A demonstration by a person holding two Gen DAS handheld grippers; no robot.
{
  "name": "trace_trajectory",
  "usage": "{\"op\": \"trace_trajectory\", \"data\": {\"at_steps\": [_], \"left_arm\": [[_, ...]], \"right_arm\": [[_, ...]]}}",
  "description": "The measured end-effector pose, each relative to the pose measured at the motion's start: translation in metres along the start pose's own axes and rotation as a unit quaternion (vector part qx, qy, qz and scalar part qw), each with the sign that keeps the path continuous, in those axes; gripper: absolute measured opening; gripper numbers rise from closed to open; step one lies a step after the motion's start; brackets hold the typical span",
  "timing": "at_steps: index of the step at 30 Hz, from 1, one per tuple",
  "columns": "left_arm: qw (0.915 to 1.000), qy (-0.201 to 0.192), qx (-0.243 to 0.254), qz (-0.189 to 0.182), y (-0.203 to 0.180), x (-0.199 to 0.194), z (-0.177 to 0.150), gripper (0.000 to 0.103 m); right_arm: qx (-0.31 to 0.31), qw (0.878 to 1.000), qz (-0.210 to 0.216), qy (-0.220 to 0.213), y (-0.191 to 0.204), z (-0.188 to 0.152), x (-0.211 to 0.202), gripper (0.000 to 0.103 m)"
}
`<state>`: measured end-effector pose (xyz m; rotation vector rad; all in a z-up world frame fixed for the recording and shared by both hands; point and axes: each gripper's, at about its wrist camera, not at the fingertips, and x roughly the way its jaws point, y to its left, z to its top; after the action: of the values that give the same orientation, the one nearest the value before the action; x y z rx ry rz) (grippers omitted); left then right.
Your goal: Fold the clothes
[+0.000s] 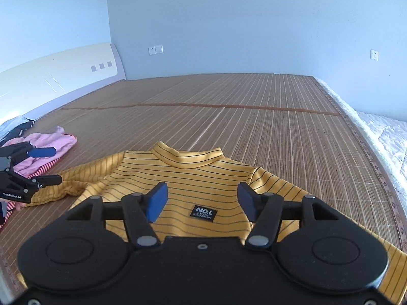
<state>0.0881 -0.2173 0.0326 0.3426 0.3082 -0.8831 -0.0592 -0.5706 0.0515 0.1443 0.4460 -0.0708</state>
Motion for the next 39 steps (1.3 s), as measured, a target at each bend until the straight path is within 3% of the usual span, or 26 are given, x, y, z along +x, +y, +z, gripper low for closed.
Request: {"op": "trace_trajectory", "data": {"at_steps": [3, 6, 7, 8, 9, 11, 15, 19, 30, 33, 36, 39], "left_arm": [[0.9997, 0.016, 0.008, -0.018, -0.040, -0.041, -0.030, 0.091], [0.9989, 0.037, 0.019, -0.022, -0.072, -0.062, -0.056, 0.091], [0.9985, 0.043, 0.024, -0.026, -0.081, -0.064, -0.063, 0.091], [0.9980, 0.050, 0.030, -0.026, -0.089, -0.064, -0.070, 0.091], [0.9975, 0.057, 0.036, -0.022, -0.096, -0.062, -0.075, 0.091], [0.9959, 0.079, 0.044, 0.000, -0.106, -0.055, -0.086, 0.091], [0.9925, 0.112, 0.045, 0.018, -0.101, -0.055, -0.107, 0.091], [0.9912, 0.132, -0.015, -0.001, -0.079, -0.069, -0.117, 0.091], [0.9881, 0.152, -0.020, 0.007, -0.046, -0.090, -0.120, 0.092], [0.9911, 0.133, -0.008, 0.002, -0.046, -0.096, -0.104, 0.092], [0.9953, 0.091, 0.001, 0.032, -0.049, -0.079, -0.074, 0.092], [0.9958, 0.064, -0.021, 0.062, -0.045, -0.040, -0.046, 0.092]], "right_arm": [[0.022, 1.000, -0.006, -0.004, 0.013, -0.041, -0.041, 0.071], [0.046, 0.998, -0.020, 0.022, 0.024, -0.086, -0.059, 0.068], [0.055, 0.998, -0.028, 0.034, 0.029, -0.100, -0.061, 0.063], [0.063, 0.996, -0.032, 0.046, 0.033, -0.112, -0.061, 0.050], [0.070, 0.996, -0.028, 0.057, 0.036, -0.119, -0.057, 0.044], [0.075, 0.994, -0.021, 0.075, 0.045, -0.129, -0.050, 0.044], [0.027, 0.992, -0.047, 0.111, 0.070, -0.149, -0.055, 0.044], [0.069, 0.992, -0.039, 0.101, 0.072, -0.165, -0.070, 0.051], [-0.019, 0.987, -0.065, 0.148, 0.088, -0.159, -0.083, 0.051], [-0.010, 0.994, -0.046, 0.104, 0.090, -0.143, -0.091, 0.052], [-0.021, 0.998, -0.022, 0.058, 0.097, -0.116, -0.076, 0.061], [-0.046, 0.997, -0.045, 0.033, 0.097, -0.092, -0.040, 0.061]]}}
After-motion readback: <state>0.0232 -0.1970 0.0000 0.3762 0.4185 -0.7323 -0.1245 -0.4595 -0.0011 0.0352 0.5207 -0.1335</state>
